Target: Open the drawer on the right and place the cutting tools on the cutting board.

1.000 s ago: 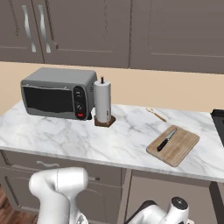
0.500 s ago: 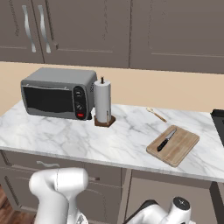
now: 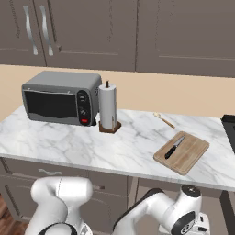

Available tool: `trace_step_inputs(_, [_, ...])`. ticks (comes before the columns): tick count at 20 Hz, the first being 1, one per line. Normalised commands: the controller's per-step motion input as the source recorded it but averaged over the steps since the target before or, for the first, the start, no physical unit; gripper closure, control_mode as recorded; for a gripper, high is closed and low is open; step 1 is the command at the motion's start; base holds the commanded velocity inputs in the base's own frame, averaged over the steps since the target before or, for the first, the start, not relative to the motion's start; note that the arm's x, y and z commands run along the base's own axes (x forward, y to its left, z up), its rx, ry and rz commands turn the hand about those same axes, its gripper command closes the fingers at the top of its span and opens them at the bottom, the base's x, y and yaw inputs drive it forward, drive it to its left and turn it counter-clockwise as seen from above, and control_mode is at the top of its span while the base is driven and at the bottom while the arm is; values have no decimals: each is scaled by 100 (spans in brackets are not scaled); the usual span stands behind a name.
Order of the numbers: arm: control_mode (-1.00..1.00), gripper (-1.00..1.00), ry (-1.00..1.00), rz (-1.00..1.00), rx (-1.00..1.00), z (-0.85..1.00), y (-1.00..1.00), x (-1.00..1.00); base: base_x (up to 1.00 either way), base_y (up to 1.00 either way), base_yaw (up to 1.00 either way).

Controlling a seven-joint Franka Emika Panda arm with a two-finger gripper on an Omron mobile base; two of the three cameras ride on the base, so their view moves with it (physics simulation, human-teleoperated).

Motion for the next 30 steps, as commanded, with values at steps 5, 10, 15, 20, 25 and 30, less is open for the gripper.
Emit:
trace_step_inputs(5, [-100, 100, 0, -6, 0, 97, 64, 1, 0, 0, 0])
trace_step_inputs(10, [-100, 100, 0, -13, 0, 90, 71, 38, 0, 0, 0])
trace_step_inputs(15, [-100, 100, 0, -16, 0, 77, 47, 89, 0, 0, 0])
trace_step_inputs(20, [-100, 100, 0, -17, 0, 47, 23, 100, 0, 0, 0])
trace_step_inputs(25, [-100, 100, 2, -17, 0, 9, 3, 100, 0, 0, 0])
trace_step_inputs(30, [-100, 100, 1, -20, 0, 0, -3, 100, 0, 0, 0])
